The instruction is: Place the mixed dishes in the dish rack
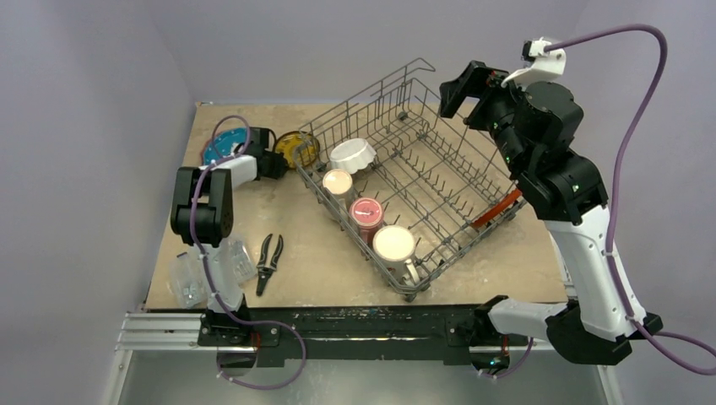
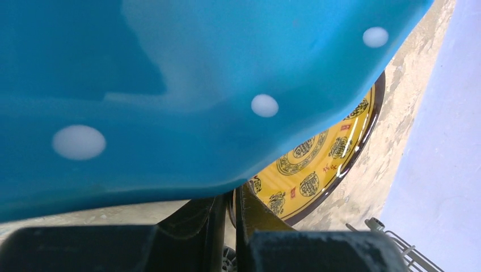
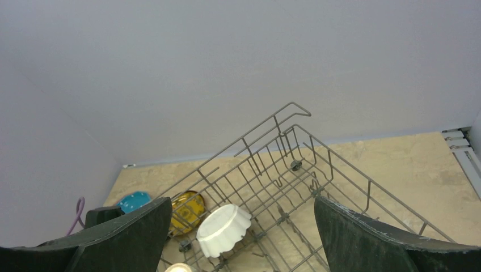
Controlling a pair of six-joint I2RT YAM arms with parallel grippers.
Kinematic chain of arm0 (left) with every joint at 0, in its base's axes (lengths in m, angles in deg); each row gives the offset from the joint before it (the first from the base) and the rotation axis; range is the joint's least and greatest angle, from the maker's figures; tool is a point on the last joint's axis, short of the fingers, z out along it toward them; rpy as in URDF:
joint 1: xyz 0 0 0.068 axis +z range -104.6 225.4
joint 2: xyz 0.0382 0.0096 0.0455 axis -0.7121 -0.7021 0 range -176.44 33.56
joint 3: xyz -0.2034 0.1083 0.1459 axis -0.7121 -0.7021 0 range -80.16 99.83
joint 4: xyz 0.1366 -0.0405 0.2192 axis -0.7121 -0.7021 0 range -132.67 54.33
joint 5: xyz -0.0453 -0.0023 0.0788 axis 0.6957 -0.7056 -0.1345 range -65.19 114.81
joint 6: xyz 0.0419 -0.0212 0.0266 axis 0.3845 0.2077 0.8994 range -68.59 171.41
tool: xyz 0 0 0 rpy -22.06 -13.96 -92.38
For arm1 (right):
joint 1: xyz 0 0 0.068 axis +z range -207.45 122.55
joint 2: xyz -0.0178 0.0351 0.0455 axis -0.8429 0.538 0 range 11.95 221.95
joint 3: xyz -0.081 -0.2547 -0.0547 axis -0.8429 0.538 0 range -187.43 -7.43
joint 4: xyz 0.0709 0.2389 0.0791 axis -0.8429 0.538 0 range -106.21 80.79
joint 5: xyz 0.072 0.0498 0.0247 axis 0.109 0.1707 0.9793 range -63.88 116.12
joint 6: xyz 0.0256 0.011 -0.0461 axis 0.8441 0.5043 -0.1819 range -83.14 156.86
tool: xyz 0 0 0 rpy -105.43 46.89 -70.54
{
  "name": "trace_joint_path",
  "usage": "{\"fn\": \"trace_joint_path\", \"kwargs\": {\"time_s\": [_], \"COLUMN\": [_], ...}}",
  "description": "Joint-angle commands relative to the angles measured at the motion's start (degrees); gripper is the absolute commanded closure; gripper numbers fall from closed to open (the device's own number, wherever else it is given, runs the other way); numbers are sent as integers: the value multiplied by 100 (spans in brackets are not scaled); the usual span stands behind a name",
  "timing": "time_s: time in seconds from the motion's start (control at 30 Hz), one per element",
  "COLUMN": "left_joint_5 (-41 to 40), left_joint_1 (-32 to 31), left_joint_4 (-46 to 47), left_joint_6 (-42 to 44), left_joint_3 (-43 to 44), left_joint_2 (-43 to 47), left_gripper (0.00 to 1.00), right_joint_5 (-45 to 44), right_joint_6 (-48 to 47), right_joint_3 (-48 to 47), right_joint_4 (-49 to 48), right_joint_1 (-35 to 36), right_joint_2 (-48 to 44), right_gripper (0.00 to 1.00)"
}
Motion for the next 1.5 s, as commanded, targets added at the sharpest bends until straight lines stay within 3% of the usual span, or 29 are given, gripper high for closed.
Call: {"fn": "trace_joint_path", "kwargs": {"time_s": [0.0, 0.47, 0.6, 0.9, 1.0, 1.2, 1.47], "left_joint_5": [-123, 253, 279, 964, 1387, 1825, 1591], "left_joint_1": [158, 366, 675, 691, 442, -769, -2508], "left_joint_4": [147, 16, 179, 274, 243, 307, 260], "left_joint_6": [228, 142, 121, 1269, 1476, 1548, 1293], "left_joint_3": [96, 940, 981, 1608, 1781, 1735, 1540], "left_joint_2": [320, 1270, 1741, 2691, 2897, 3292, 3502], "left_gripper": [100, 100, 100, 100, 100, 100, 100], "right_joint_5": [-201, 10, 200, 688, 953, 1494, 1506], "right_joint_6": [-158, -250, -196, -48, 172, 661, 1375], "right_joint_3": [-22, 528, 487, 329, 157, 625, 808], "right_joint_4": [16, -567, -408, 28, 296, 117, 471], "right_joint_1": [-19, -41, -37, -71, -99, -153, -260], "right_joint_2": [-242, -417, -426, -216, -57, -352, -729], "right_gripper": [2, 2, 2, 2, 2, 2, 2]}}
